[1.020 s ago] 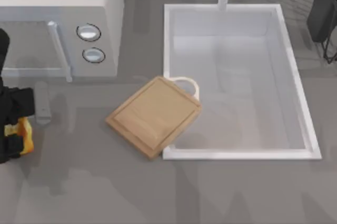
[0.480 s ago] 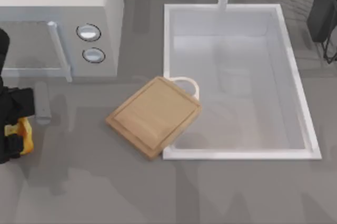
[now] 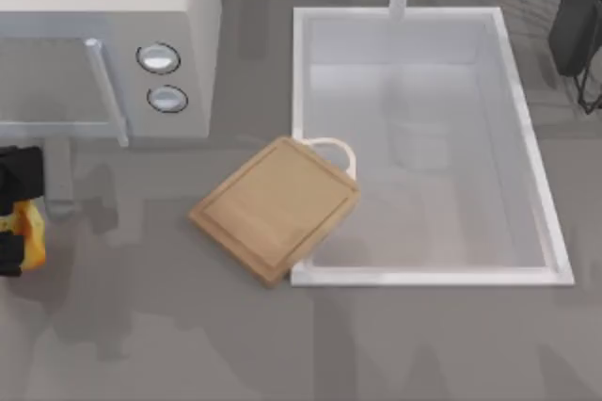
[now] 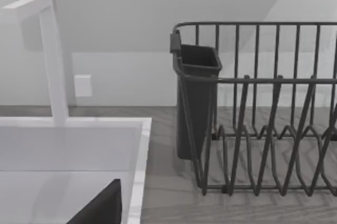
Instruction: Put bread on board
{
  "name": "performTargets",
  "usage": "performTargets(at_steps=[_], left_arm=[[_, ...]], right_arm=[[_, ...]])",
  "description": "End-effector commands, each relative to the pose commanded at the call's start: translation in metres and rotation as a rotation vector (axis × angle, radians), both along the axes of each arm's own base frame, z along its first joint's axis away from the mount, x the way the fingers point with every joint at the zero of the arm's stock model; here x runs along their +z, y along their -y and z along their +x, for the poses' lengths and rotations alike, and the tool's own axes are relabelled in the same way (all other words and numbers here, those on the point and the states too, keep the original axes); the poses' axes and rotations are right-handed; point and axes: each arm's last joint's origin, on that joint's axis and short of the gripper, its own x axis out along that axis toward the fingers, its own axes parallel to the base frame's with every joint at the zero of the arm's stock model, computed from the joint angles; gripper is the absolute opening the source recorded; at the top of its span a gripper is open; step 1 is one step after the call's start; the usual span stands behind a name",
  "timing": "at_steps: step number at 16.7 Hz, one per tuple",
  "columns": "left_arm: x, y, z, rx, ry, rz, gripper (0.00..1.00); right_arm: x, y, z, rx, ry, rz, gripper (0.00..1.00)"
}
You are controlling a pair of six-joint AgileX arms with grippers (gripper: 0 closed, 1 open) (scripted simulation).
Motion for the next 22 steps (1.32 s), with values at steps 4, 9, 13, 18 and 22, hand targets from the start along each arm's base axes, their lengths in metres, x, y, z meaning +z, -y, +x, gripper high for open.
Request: performTargets(at_steps=[4,9,13,18,22], left_arm=[[0.037,-0.004,0.003,-0.004,0.038,0.002,0.00],[0.071,0.004,0.007,0.004,0.027,0.011,0.00],[0.075,0.009,0.006,0.005,-0.010,0.017,0.00],[0.073,0.010,0.006,0.009,-0.022,0.018,0.00],[0.059,0.040,0.009,0.057,-0.131,0.048,0.00]], right_arm=[[0.000,0.000,0.000,0.000,0.000,0.000,1.00],[0.000,0.000,0.000,0.000,0.000,0.000,1.00],[0.000,0.000,0.000,0.000,0.000,0.000,1.00],[0.000,0.000,0.000,0.000,0.000,0.000,1.00],[0.000,0.000,0.000,0.000,0.000,0.000,1.00]])
